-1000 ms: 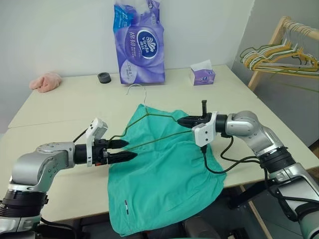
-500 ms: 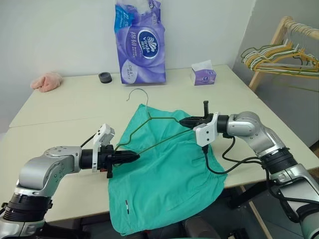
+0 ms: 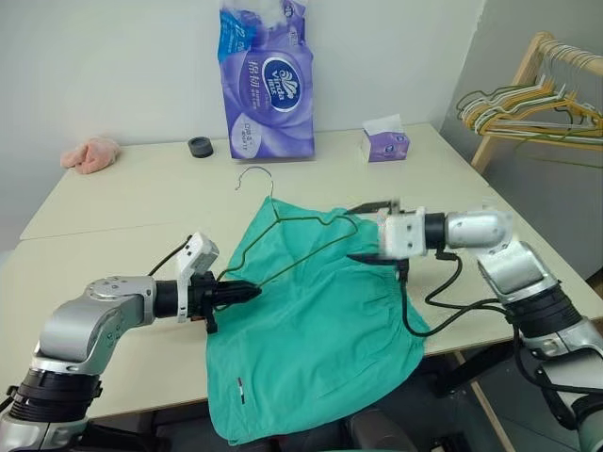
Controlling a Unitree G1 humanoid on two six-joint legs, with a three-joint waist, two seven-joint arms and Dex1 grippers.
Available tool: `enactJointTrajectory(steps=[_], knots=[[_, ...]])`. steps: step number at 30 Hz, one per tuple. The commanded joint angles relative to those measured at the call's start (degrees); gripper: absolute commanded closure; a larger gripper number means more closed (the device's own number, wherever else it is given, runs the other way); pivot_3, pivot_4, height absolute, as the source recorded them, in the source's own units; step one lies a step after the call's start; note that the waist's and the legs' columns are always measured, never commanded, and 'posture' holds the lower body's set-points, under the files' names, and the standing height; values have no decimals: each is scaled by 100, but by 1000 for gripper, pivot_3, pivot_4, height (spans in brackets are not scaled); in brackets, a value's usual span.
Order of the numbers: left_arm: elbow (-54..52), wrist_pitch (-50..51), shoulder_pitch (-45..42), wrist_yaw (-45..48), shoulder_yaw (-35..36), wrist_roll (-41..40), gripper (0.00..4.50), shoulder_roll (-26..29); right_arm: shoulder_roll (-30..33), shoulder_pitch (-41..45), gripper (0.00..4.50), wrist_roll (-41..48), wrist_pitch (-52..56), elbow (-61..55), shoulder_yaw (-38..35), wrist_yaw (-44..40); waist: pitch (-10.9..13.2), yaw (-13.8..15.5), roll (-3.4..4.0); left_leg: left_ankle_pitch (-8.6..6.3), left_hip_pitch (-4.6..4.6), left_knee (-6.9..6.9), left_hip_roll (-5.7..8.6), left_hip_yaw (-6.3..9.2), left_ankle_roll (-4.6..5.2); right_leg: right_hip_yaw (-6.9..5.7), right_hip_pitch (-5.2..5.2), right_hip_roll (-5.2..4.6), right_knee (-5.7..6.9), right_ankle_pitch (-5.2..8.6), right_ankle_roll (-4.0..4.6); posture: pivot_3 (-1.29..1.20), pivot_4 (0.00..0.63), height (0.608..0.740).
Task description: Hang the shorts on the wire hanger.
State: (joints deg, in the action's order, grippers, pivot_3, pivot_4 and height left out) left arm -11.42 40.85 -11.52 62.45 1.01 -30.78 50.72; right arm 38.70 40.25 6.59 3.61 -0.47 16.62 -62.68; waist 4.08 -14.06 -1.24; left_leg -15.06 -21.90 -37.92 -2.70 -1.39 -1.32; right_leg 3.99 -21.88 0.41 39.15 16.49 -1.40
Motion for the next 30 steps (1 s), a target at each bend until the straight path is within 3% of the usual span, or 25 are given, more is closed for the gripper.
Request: enactJointTrajectory(steps=[1, 7, 19, 23, 30], knots=[[-227, -784, -65, 364, -234, 560, 4500, 396, 267, 139, 40, 496, 1520, -616, -135, -381, 0, -2, 1, 0, 1, 1, 0, 0, 0, -1, 0, 0, -1, 0, 0, -222, 31, 740], [-195, -1156, -542, 674, -386, 790, 4500, 552, 317, 212, 40, 391, 2618, -1005, 227, -525, 2, -11, 4, 0, -4, 4, 2, -8, 1, 2, -10, 5, -3, 16, -26, -223, 28, 740], [-449, -1035, -614, 1044, -337, 658, 4500, 630, -417, 703, 40, -409, 2234, 213, 889, -443, 2, -39, 3, -1, -13, 4, 3, -12, 1, 6, -22, 19, -2, 17, -28, -214, 18, 740], [-430, -1038, -609, 1023, -325, 680, 4500, 607, -404, 728, 949, -347, 2397, 224, 969, -787, 2, -20, 3, -1, -19, 3, 1, -7, 1, 3, -23, 17, -3, 16, -27, -214, 16, 740], [-495, -1057, -568, 1058, -325, 656, 4500, 615, -350, 678, 3461, -472, 2373, 216, 1129, -1072, 1, -31, 2, -1, -18, 0, 2, -8, 1, 2, -23, 17, 1, 16, -28, -211, 12, 740]])
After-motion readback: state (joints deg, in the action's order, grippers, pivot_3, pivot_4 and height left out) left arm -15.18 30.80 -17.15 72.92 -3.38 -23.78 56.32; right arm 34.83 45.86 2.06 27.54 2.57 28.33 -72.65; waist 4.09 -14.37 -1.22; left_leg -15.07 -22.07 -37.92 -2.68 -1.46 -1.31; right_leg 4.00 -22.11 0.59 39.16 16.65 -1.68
